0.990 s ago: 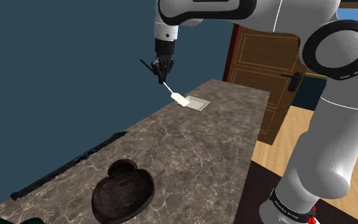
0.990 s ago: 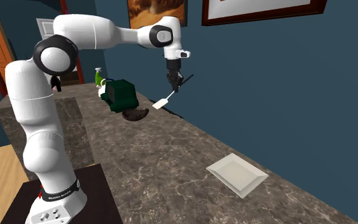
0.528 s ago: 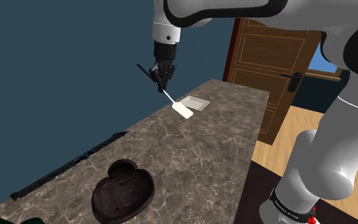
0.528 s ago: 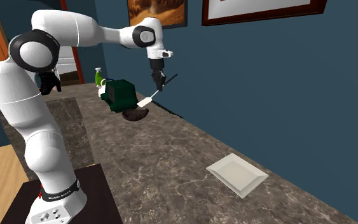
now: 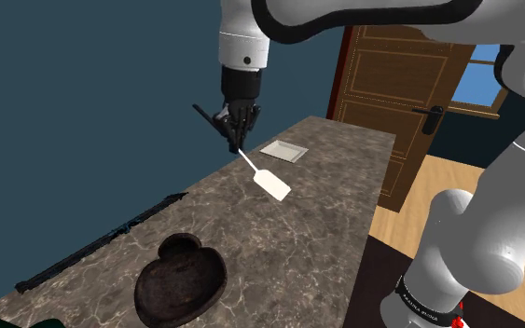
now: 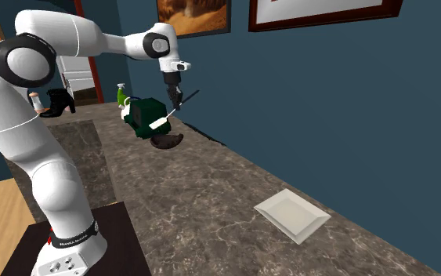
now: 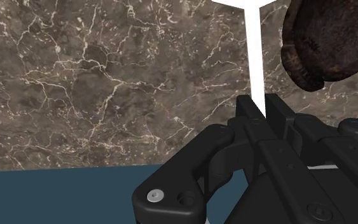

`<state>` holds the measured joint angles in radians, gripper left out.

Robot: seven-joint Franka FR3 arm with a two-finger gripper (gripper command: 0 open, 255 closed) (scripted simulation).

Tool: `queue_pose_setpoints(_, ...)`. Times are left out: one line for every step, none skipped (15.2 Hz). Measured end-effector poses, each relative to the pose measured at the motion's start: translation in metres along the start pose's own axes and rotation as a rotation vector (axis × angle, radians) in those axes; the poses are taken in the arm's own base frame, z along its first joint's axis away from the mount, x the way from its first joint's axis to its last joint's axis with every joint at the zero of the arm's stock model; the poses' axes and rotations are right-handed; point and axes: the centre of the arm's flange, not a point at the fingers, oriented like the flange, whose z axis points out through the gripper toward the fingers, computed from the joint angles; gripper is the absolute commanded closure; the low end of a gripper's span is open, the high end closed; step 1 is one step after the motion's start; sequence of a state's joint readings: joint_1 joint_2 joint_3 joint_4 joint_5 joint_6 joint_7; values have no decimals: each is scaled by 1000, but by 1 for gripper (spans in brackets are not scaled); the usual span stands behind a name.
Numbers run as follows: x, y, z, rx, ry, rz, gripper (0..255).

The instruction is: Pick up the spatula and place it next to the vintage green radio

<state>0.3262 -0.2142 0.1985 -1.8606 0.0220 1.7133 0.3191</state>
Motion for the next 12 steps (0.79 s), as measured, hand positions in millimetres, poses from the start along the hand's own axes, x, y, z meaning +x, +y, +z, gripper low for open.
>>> queue_pose_setpoints(-8,-10,0,0,0,0,255)
queue_pose_setpoints(-19,-19,-3,0,0,1,255)
queue_pose_setpoints(-25,-30,-5,0,1,0,255)
queue_pose_setpoints(-33,-39,-4,0,0,1,255)
queue_pose_setpoints(-42,-50,-6,0,0,0,255)
queue_pose_setpoints(-50,-61,-6,0,0,0,255)
queue_pose_setpoints(-60,-71,-6,0,0,1,255)
queue_pose_setpoints(-64,-82,-6,0,0,0,255)
queue_pose_setpoints(-73,-92,-6,0,0,1,255)
queue_pose_setpoints(-81,-100,-5,0,0,1,255)
queue_pose_setpoints(-90,-113,-6,0,0,0,255)
queue_pose_setpoints(-94,-123,-9,0,0,0,255)
